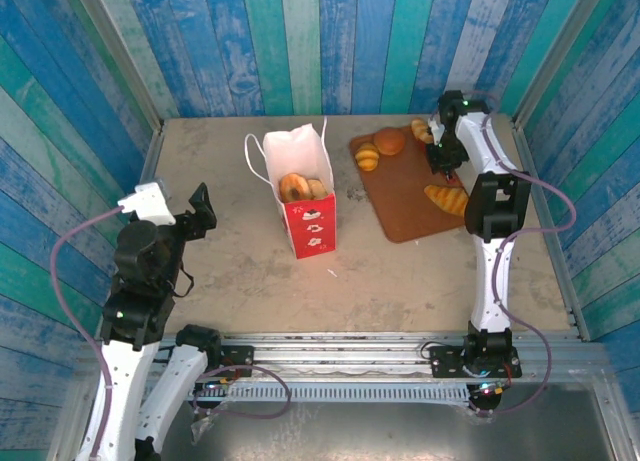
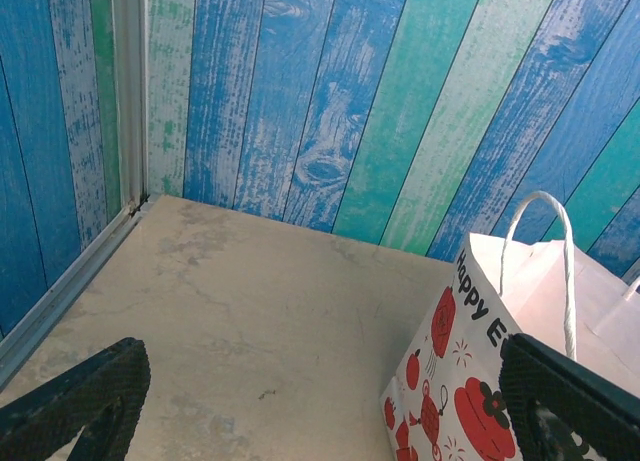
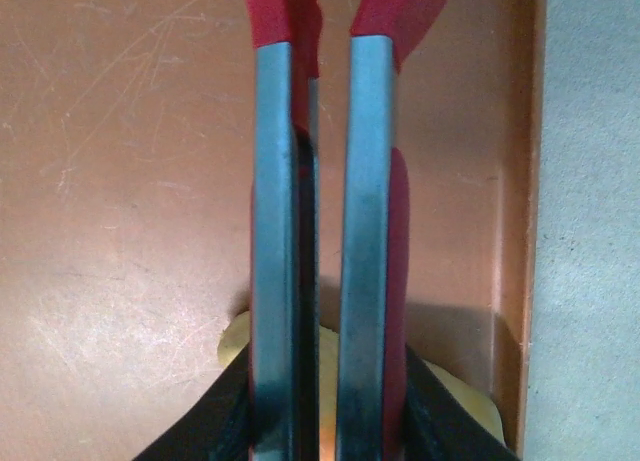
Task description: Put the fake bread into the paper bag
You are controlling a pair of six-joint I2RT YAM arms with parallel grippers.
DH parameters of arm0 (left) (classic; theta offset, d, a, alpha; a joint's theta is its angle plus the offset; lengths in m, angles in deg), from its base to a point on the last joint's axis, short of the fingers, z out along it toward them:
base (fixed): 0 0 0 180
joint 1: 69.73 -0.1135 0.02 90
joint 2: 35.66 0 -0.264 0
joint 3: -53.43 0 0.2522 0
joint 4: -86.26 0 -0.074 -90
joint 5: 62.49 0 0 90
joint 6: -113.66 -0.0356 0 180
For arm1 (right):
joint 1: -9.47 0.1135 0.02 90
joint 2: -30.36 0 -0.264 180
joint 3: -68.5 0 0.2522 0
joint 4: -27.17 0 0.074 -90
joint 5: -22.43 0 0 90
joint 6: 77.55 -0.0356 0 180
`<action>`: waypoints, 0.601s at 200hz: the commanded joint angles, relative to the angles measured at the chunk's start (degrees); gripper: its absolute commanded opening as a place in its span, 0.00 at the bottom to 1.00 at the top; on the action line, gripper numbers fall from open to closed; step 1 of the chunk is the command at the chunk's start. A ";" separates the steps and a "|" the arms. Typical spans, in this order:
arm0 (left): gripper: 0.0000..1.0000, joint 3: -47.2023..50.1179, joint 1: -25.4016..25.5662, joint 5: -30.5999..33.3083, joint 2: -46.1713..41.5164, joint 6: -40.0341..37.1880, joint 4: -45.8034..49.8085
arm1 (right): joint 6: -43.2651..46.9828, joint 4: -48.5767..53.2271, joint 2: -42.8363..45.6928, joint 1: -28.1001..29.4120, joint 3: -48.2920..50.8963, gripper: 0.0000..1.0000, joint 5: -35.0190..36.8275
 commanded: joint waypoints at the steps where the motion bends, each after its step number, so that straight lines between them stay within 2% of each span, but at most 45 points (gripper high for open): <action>1: 0.94 -1.37 0.10 0.63 0.31 0.28 0.10 | 1.19 0.95 0.70 -0.16 -0.92 0.23 -2.07; 60: 0.94 -1.57 0.14 -0.93 0.41 0.84 -0.82 | 0.80 -2.98 9.92 0.01 7.24 0.11 -3.94; 120: 0.94 -2.20 0.09 -2.95 1.26 2.41 -1.66 | -2.34 -9.54 24.47 0.84 23.15 0.08 -4.11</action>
